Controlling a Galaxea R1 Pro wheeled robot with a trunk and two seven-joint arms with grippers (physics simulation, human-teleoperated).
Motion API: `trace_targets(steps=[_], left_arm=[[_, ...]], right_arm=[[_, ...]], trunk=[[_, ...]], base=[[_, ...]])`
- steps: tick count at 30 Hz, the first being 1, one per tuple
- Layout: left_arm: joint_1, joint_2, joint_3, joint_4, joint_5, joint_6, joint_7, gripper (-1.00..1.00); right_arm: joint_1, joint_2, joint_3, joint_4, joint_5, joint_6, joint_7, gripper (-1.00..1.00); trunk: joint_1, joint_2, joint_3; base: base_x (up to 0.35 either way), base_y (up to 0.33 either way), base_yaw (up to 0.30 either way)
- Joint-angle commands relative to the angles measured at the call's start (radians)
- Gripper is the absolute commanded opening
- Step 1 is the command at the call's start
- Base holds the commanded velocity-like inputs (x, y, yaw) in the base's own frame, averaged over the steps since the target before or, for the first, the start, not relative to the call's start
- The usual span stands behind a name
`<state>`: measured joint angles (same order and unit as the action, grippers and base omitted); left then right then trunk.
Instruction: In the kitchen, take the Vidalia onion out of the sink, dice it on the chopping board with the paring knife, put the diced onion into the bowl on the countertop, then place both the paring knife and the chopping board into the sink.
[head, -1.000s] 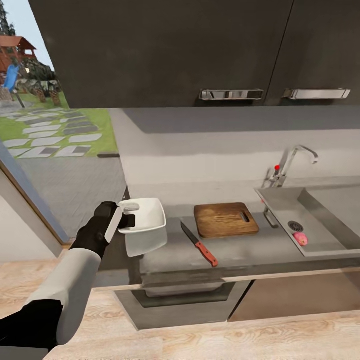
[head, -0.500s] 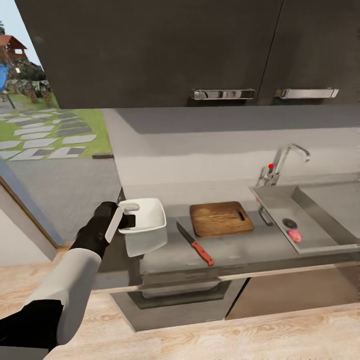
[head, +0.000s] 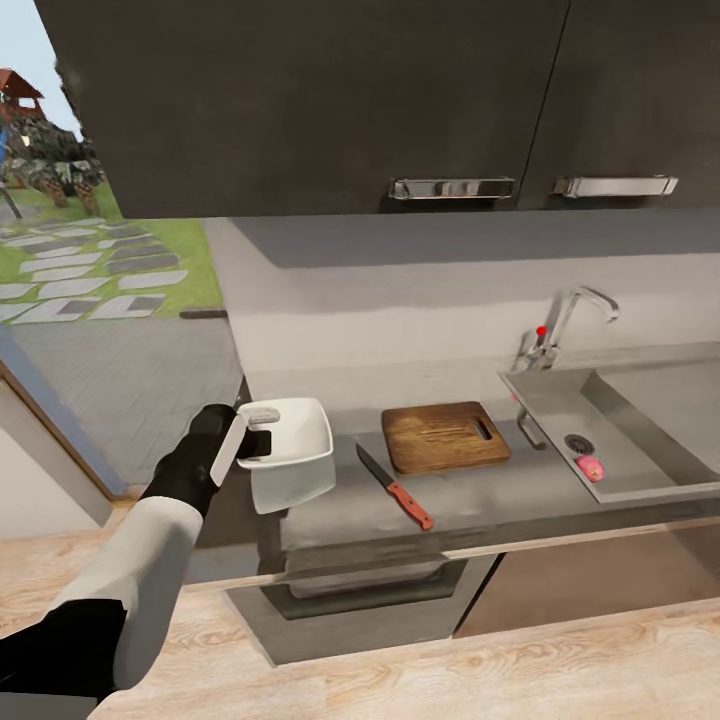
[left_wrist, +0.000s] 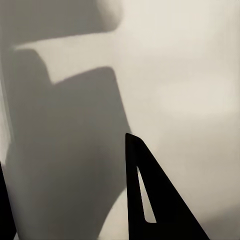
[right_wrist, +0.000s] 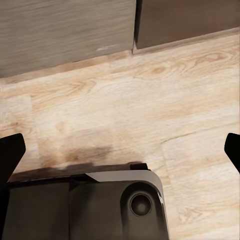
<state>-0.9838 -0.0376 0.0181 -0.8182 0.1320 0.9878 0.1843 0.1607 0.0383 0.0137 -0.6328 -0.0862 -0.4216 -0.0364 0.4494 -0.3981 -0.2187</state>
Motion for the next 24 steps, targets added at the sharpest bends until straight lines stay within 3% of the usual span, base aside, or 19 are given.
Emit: trace_targets(steps=[1, 7, 24], left_arm=[[0.001, -0.001, 0.002, 0.002, 0.006, 0.003, 0.009, -1.00], [0.007, 0.000, 0.002, 0.014, 0.006, 0.002, 0.009, -1.00], [0.014, 0.001, 0.002, 0.016, 0.005, 0.002, 0.008, -1.00]], right_arm=[[0.000, 0.000, 0.002, -0.002, -0.009, -0.002, 0.000, 1.00], [0.000, 0.000, 0.002, -0.001, -0.009, -0.002, 0.000, 1.00], [0.000, 0.000, 0.002, -0.001, -0.010, 0.000, 0.000, 1.00]], trunk=[[0.001, -0.002, -0.002], [0.001, -0.002, -0.002], [0.001, -0.002, -0.002]], base=[[0.000, 0.149, 0.000], [0.000, 0.115, 0.000], [0.000, 0.005, 0.000]])
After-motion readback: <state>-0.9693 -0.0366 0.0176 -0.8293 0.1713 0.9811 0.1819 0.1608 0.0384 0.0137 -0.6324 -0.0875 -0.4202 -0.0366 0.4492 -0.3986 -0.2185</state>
